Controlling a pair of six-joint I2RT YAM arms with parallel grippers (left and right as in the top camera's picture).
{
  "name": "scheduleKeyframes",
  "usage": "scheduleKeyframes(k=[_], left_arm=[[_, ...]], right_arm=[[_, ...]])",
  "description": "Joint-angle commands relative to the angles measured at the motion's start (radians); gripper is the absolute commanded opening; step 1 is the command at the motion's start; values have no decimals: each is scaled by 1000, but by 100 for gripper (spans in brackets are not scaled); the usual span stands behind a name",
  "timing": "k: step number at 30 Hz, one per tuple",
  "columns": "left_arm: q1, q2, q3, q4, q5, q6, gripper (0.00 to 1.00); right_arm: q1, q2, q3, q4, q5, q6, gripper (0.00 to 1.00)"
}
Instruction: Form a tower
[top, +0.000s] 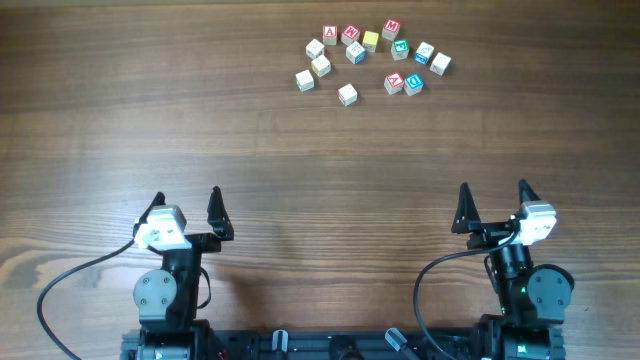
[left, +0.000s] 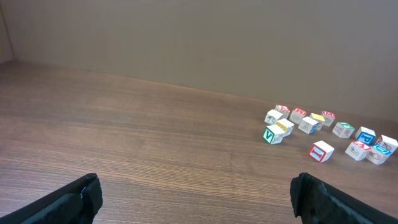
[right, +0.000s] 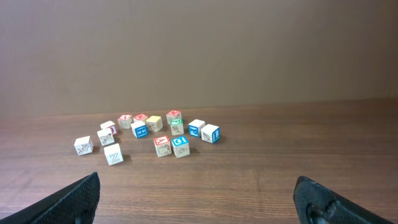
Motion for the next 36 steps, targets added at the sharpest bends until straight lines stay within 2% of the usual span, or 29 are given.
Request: scheduleKeyframes(k=[1, 33, 36], left_arm=[[8, -7, -6, -2, 14, 16, 100], [8, -7, -6, 3, -15, 34, 100], [8, -7, -5, 9, 48, 19, 100]], right_arm=[[1, -5, -1, 2, 13, 16, 100], [1, -5, -1, 2, 13, 16, 100], [0, -5, -1, 2, 13, 16, 100]])
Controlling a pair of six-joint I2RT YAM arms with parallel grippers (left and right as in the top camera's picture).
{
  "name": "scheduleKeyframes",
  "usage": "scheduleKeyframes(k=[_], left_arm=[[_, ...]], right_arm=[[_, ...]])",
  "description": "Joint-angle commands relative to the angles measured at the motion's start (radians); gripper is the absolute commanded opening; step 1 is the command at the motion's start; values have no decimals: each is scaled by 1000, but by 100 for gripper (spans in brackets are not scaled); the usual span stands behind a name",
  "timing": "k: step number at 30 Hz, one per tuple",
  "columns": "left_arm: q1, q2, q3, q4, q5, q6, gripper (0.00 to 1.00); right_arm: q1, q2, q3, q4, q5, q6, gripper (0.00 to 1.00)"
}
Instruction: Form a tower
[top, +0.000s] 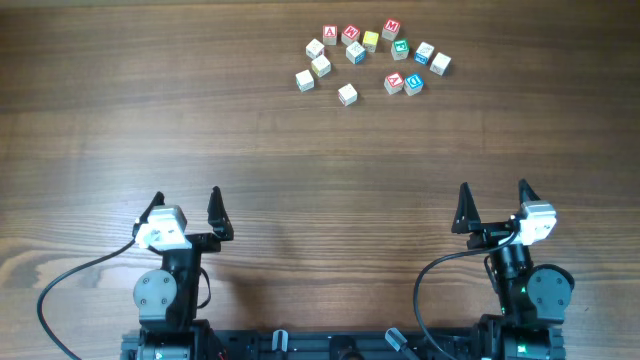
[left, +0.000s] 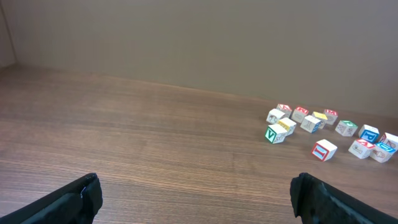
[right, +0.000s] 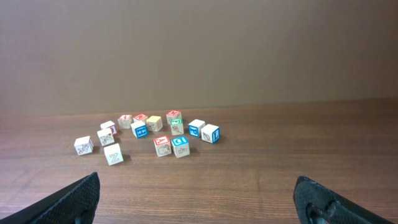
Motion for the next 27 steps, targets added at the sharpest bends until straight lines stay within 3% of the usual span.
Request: scheduleKeyframes(k=[1, 6, 13, 15, 17, 18, 21, 23, 26, 27], left_arm=[[8, -7, -5, 7, 78, 0, 100], [8, 27, 130, -113, 136, 1, 100], [8, 504, 540, -189, 344, 0, 100], [7, 719, 782, -348, 418, -7, 100], [0, 845, 951, -481, 527, -6, 100], [-5, 911, 1029, -559, 648, -6, 100], [-6, 1012, 1055, -528, 860, -8, 100], [-21, 1069, 1064, -486, 837, -77, 100], [-97, 1232, 1182, -502, 684, -135, 100], [-163, 1349, 1303, -549, 537, -135, 100]], right_arm=[[0, -5, -1, 2, 13, 16, 100], [0, -5, -1, 2, 13, 16, 100], [1, -5, -1, 2, 13, 16, 100], [1, -5, -1, 2, 13, 16, 100], [0, -5, -1, 2, 13, 16, 100], [1, -5, -1, 2, 13, 16, 100], [1, -5, -1, 2, 13, 16, 100], [1, -5, -1, 2, 13, 16, 100], [1, -5, -1, 2, 13, 16, 100], [1, -5, -1, 2, 13, 16, 100]])
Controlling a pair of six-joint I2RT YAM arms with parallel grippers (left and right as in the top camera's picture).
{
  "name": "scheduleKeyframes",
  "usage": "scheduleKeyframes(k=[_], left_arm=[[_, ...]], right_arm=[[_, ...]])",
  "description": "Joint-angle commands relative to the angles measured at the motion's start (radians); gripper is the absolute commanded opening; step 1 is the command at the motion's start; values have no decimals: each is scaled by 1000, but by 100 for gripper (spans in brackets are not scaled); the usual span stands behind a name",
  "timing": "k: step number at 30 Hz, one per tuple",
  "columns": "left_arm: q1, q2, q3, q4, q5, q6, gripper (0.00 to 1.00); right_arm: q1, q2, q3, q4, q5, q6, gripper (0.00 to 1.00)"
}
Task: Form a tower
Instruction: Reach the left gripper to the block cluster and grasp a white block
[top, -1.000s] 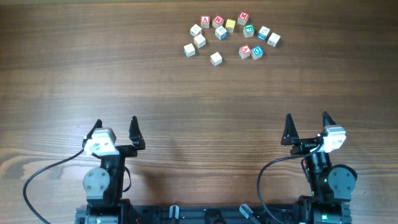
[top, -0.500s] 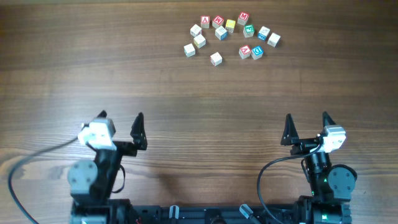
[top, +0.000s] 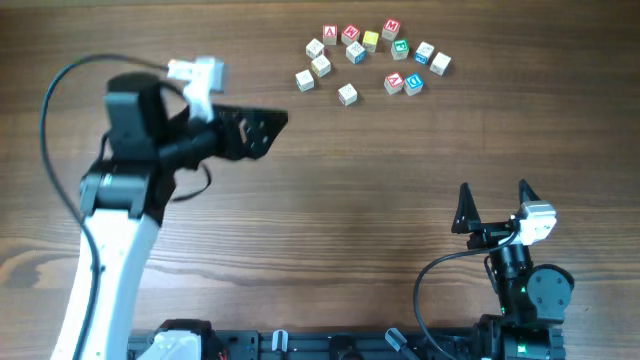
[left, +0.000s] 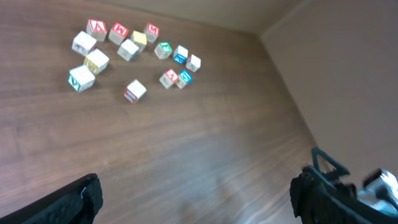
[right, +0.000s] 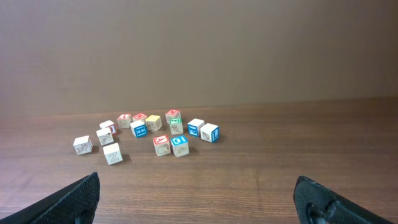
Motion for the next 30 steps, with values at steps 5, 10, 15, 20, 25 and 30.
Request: scheduleKeyframes(k=[5, 10, 15, 20, 25, 30], left_arm=[[-253, 507, 510, -92, -505, -19, 100], [-288, 761, 583, 46, -612, 64, 100], [-288, 958, 583, 313, -657, 224, 95], [-288, 1079, 583, 414, -664, 282, 87], [-296, 1132, 583, 456, -663, 342, 77], [-296, 1158, 583, 512, -665, 370, 48]], right_arm=[[1, -5, -1, 5, 10, 16, 100], [0, -5, -1, 5, 10, 16, 100], [1, -5, -1, 5, 10, 16, 100], [0, -5, -1, 5, 10, 16, 100], [0, -5, -1, 5, 10, 16, 100], [0, -5, -1, 5, 10, 16, 100]])
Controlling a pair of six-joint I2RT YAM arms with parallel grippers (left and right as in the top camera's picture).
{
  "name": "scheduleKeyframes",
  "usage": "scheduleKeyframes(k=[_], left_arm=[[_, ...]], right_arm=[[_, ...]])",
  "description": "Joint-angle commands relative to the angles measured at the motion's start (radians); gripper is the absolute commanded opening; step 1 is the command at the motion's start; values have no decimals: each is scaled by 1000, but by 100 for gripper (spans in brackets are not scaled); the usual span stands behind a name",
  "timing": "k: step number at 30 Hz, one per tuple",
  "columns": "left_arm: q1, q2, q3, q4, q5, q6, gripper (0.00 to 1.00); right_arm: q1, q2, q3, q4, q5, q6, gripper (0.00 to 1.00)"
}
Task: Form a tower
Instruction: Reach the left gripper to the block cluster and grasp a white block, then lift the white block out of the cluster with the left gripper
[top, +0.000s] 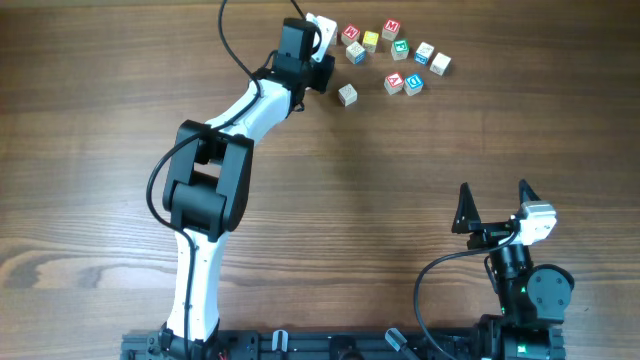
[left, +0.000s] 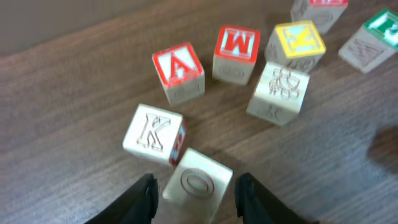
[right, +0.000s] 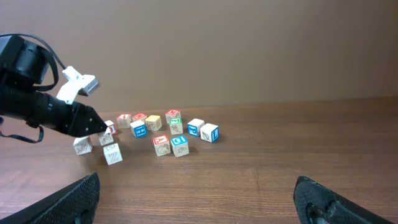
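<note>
Small lettered wooden blocks lie loosely clustered (top: 395, 55) at the table's far middle, none stacked. My left gripper (left: 198, 198) reaches into the cluster's left side and stands open, its fingers close on either side of a pale block marked O (left: 198, 182), with a thin gap showing. Just beyond lie a K block (left: 152, 132), a red A block (left: 178, 70), a red M block (left: 236, 50) and a yellow block (left: 300, 42). From overhead the left gripper (top: 312, 62) hides the leftmost blocks. My right gripper (top: 493, 205) rests open near the front edge, holding nothing.
A lone white block (top: 347, 93) sits just right of the left gripper. The stretched left arm (top: 225, 140) crosses the table's left middle. A plain wall (right: 249, 50) rises behind the far edge.
The left gripper has moved from mid-table height over the left side to the far block cluster, low at the table. Its jaws have narrowed around the O block. The right arm is unchanged.
Both grippers first rested open at the front edge, the blocks scattered far away. The left arm was then raised over the left middle of the table, looking down at the cluster. Now it sits down among the leftmost blocks, astride the O block.
</note>
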Motion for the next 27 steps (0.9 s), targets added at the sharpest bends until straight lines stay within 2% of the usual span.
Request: scheduleKeyframes(k=[1, 3, 4, 8, 15, 18, 20, 21, 22, 27], left_arm=[[-5, 51, 15, 32, -11, 29, 55], [-5, 78, 17, 47, -22, 69, 67], [-5, 84, 17, 43, -22, 106, 68], [-4, 84, 18, 69, -21, 134, 67], [-15, 97, 26, 77, -21, 208, 44], [-16, 99, 26, 66, -21, 209, 46], [-16, 99, 26, 66, -18, 211, 53], [-16, 101, 26, 68, -16, 211, 53], [-16, 105, 26, 72, -16, 211, 46], [-16, 106, 54, 71, -18, 211, 27]], right_arm=[[1, -5, -1, 5, 9, 16, 100], [0, -5, -1, 5, 9, 16, 100], [1, -5, -1, 5, 9, 16, 100], [1, -5, -1, 5, 9, 16, 100], [1, -5, -1, 5, 9, 16, 100], [0, -5, -1, 5, 9, 16, 100], [1, -5, -1, 5, 9, 16, 100], [1, -5, -1, 5, 9, 16, 100], [0, -5, -1, 5, 9, 16, 100], [1, -5, -1, 5, 9, 16, 100]])
